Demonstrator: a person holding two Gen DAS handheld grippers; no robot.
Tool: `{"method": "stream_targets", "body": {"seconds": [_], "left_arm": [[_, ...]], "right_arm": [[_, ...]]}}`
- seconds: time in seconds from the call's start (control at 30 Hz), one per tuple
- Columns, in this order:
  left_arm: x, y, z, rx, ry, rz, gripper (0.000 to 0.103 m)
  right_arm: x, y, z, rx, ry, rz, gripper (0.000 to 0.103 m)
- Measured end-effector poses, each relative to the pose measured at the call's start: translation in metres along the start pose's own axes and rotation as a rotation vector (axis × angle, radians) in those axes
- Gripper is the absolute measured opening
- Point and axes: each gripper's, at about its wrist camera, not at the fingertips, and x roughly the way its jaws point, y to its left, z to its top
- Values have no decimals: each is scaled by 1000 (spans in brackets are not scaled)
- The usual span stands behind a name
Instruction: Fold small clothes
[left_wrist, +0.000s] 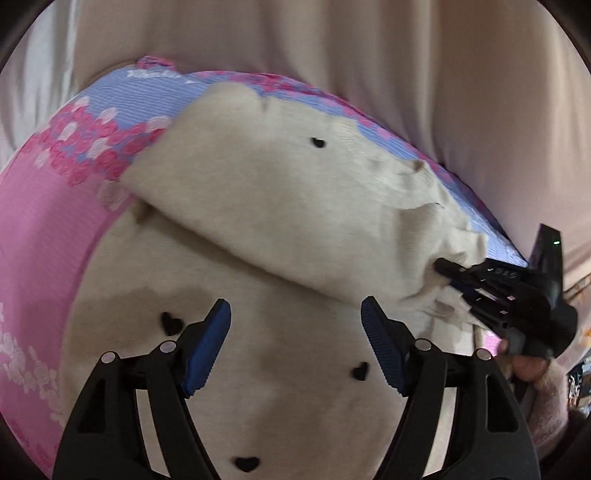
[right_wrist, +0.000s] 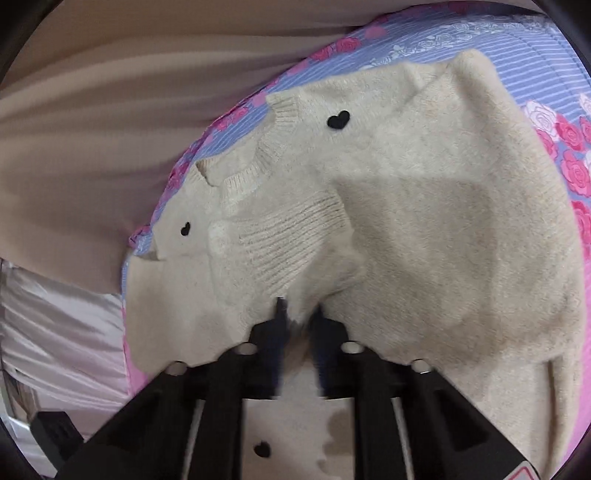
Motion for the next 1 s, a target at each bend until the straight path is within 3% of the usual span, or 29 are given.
{"method": "stream_targets", "body": {"seconds": [0.2, 0.27, 0.33, 0.47, 0.57, 0.67, 0.8, 0.83, 0.9, 0.93, 0.97, 1.0], "left_arm": [[7, 1, 2, 14, 0, 40, 71], [12, 0, 2, 17, 1, 50, 71], [15, 1, 3, 17, 3, 51, 71], [24, 2, 2, 15, 16, 62, 71], [33, 6, 4, -7, 36, 62, 71], [33, 27, 15, -141, 37, -21, 71], [41, 69, 36, -401, 29, -135, 70], [44, 79, 41, -452, 18, -150, 69], [49, 90, 50, -488, -8, -177, 52], [50, 93, 55, -491, -18, -189, 38], [50, 94, 58, -492, -26, -184, 30], [50, 96, 60, -492, -33, -177, 28]], "right_arm": [[-69, 30, 19, -110, -195, 20, 9], [-99, 29, 21, -144, -287, -24, 9], [-113, 17, 18, -153, -324, -91, 9], [-83, -37, 8, -121, -208, -250, 9], [-60, -71, -2, -24, -129, -244, 9], [-58, -76, -6, 6, -146, -225, 9], [-53, -69, -1, -20, -138, -241, 9], [-52, -66, 0, -20, -138, -238, 9], [-50, -67, -2, -21, -148, -231, 9], [-53, -69, -2, -25, -154, -228, 9], [-55, -71, -4, -34, -156, -229, 9], [-55, -75, -5, -41, -151, -237, 10]]}}
